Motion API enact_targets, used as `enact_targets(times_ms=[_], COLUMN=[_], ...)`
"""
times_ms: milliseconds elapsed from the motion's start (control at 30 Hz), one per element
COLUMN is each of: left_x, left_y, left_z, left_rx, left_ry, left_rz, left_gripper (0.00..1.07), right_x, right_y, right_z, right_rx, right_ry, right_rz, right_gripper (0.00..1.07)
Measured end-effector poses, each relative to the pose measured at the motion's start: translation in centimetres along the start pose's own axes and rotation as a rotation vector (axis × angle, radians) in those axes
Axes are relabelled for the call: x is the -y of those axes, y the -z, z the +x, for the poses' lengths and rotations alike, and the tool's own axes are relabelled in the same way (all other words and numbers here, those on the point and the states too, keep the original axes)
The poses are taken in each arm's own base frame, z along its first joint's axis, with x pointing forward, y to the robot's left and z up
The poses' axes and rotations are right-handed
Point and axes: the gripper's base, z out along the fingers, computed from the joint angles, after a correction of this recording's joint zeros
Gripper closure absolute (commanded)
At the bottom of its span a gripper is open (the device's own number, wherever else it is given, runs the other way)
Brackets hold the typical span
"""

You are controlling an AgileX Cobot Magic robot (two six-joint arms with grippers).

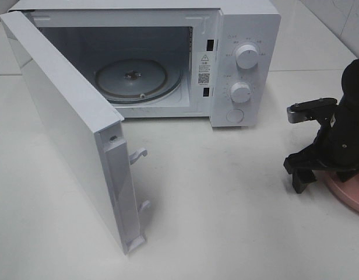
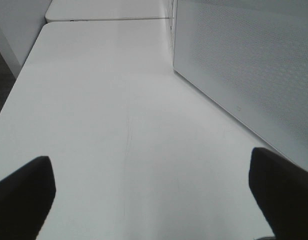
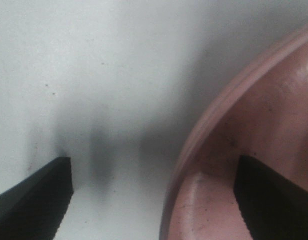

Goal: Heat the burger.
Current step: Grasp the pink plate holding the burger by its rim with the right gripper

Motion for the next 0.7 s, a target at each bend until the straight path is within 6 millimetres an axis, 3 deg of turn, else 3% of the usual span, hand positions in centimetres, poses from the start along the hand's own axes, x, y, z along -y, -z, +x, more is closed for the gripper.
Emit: enact_targets(times_ms=[67, 100, 133, 200, 233, 300, 333, 400, 433, 500, 700], left_x=[0.00, 0.00, 0.00, 0.00, 0.00, 0.00, 0.00, 0.00, 0.00, 0.00, 0.00], left_y=[0.00, 0.00, 0.00, 0.00, 0.00, 0.00, 0.00, 0.00, 0.00, 0.00, 0.00], left_z=[0.00, 0.00, 0.00, 0.00, 0.00, 0.00, 0.00, 0.00, 0.00, 0.00, 0.00], left_rx=[0.000, 0.000, 0.000, 0.000, 0.000, 0.000, 0.000, 0.000, 0.000, 0.000, 0.000], left_ry=[0.000, 0.000, 0.000, 0.000, 0.000, 0.000, 0.000, 0.000, 0.000, 0.000, 0.000], left_rz=[0.000, 0.000, 0.000, 0.000, 0.000, 0.000, 0.000, 0.000, 0.000, 0.000, 0.000], left_gripper=[0.09, 0.09, 0.09, 0.09, 0.09, 0.09, 0.09, 0.09, 0.09, 0.09, 0.09], right_x=[0.01, 0.04, 0.04, 0.15, 0.15, 0.36, 0.36, 0.56, 0.56, 0.59, 0.61], right_y=[0.00, 0.00, 0.00, -0.03, -0.03, -0.08, -0.08, -0.19, -0.19, -0.19, -0.16], right_z=[0.00, 0.00, 0.00, -0.01, -0.01, -0.03, -0.03, -0.04, -0.04, -0.01, -0.03], right_rx=[0.000, 0.000, 0.000, 0.001, 0.001, 0.002, 0.002, 0.001, 0.001, -0.002, -0.004], right_ry=[0.001, 0.006, 0.006, 0.001, 0.001, -0.003, -0.003, -0.005, -0.005, -0.017, -0.023], right_rz=[0.001, 0.005, 0.005, 0.016, 0.016, 0.040, 0.040, 0.064, 0.064, 0.067, 0.069], right_gripper=[0.32, 0.40, 0.40, 0.55, 0.55, 0.73, 0.73, 0.92, 0.92, 1.06, 1.07])
